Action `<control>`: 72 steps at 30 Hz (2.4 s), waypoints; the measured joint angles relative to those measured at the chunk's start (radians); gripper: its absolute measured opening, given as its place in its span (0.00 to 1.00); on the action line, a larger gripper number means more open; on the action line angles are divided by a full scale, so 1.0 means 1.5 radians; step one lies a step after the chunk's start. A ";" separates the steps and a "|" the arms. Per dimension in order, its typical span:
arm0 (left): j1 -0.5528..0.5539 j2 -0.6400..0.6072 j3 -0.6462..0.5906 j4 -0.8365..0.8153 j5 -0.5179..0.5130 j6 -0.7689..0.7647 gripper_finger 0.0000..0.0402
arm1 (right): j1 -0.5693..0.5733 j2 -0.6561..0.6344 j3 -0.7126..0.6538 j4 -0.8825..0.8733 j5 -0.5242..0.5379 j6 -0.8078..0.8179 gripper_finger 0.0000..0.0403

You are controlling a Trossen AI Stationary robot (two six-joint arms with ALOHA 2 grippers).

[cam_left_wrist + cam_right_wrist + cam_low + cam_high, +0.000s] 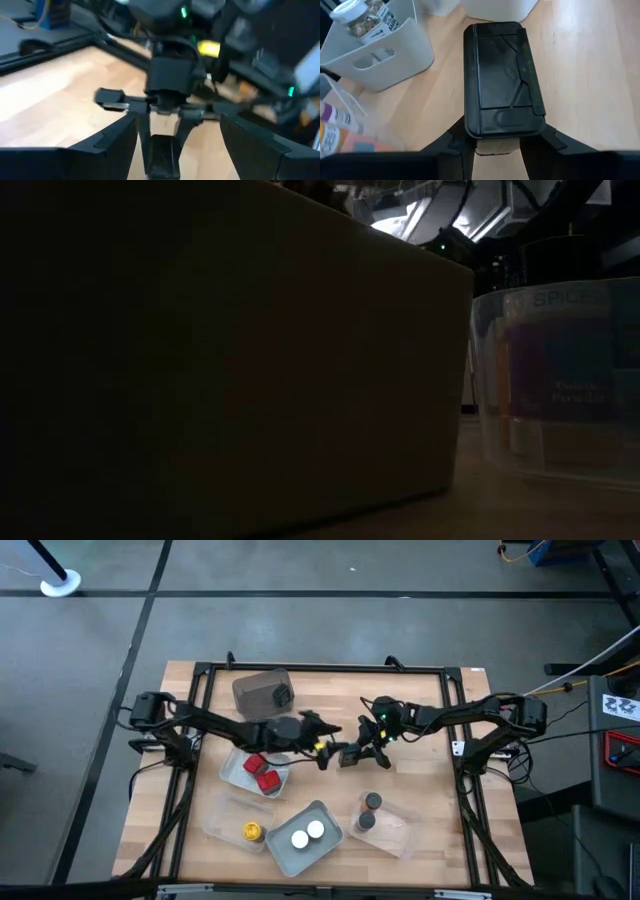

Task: Sort spices by type
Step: Put the black seasoning can into the black bin

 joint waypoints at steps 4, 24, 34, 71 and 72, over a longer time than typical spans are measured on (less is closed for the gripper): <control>0.001 0.031 0.097 -0.171 0.015 0.045 0.66 | 0.030 0.000 0.013 -0.001 0.034 0.048 0.31; -0.003 0.046 0.187 -0.442 0.115 0.056 0.66 | 0.113 0.000 0.097 -0.030 0.119 0.138 0.31; -0.004 0.046 0.187 -0.448 0.120 0.056 0.63 | 0.113 0.000 0.130 -0.055 0.122 0.139 0.31; 0.075 -0.017 0.186 -0.514 0.143 0.037 0.28 | 0.085 -0.039 0.130 -0.163 0.162 0.156 0.65; 0.083 -0.026 0.186 -0.528 0.140 0.041 0.28 | 0.078 -0.048 0.130 -0.178 0.162 0.148 0.65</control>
